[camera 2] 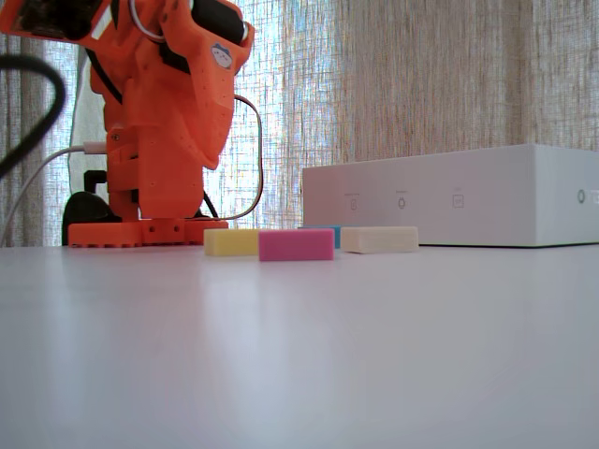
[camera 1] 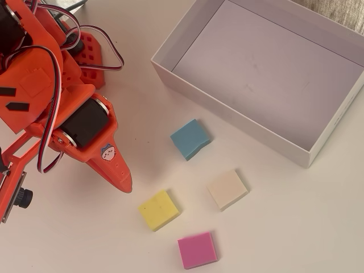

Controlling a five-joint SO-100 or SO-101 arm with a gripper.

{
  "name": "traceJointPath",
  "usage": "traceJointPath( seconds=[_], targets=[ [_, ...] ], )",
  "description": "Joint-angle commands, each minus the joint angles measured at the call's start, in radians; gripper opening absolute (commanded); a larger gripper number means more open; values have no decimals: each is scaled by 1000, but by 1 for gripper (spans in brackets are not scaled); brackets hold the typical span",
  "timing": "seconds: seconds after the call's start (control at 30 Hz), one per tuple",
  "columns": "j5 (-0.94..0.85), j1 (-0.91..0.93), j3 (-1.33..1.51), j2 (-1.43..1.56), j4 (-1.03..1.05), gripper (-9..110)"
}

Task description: Grasp the yellow cuboid and put it in the bin.

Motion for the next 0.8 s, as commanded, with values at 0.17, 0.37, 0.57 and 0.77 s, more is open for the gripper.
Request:
traceJointPath(
  seconds=[0.17, 0.37, 0.57, 0.77],
  targets=[
    [-3, -5, -8, 6, 2, -8],
    [-2, 3, -8, 6, 2, -8],
    [-23, -20, -9, 6, 14, -8],
    [-25, -26, -77, -121, 87, -8]
  ],
)
